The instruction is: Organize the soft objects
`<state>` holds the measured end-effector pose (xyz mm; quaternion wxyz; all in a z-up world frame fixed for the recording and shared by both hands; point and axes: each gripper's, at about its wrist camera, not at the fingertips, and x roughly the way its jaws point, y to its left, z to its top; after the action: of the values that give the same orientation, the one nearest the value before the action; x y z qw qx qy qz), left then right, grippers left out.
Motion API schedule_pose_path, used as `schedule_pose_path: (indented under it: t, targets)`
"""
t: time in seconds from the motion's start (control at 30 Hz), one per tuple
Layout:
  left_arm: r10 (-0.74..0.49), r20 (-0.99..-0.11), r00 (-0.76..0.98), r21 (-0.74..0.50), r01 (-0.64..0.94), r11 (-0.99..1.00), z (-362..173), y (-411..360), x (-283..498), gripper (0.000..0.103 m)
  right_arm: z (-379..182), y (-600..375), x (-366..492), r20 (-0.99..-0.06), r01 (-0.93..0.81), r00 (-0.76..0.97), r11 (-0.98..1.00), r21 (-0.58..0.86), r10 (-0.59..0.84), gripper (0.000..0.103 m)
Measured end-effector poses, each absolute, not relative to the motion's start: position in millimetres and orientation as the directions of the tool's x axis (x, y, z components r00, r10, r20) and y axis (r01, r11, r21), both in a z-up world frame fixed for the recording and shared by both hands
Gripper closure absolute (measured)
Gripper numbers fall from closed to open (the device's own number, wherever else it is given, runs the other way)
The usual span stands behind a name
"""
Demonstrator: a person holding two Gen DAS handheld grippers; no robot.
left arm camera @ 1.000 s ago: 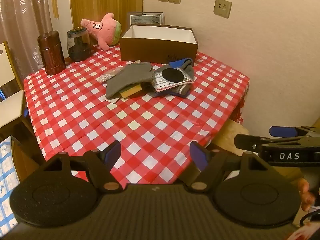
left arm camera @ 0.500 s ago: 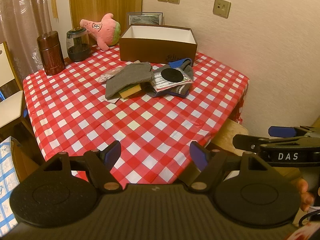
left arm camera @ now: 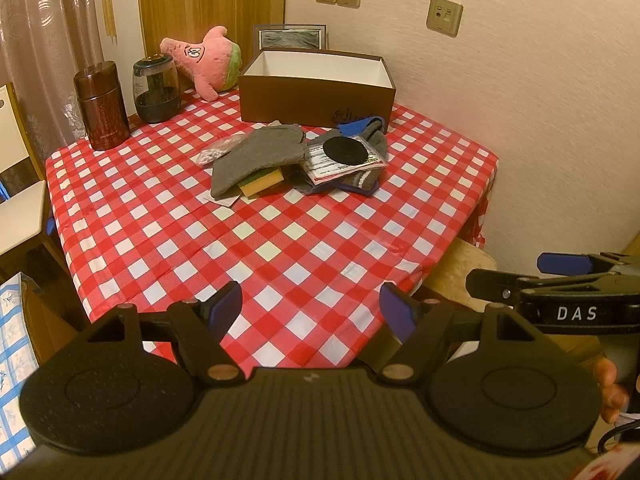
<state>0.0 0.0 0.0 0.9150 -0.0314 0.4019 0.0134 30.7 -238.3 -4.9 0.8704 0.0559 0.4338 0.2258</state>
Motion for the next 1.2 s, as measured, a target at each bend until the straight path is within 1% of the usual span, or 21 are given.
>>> schedule_pose_path:
  t: [1.2]
  targets:
    - [-0.001, -0.738, 0.675, -0.047, -0.05, 0.998, 0.0, 0.1, 0.1, 0.029, -8.2, -230.9, 39.9, -0.731, -0.342, 0.522, 0.893, 0.293, 0.44, 0.0]
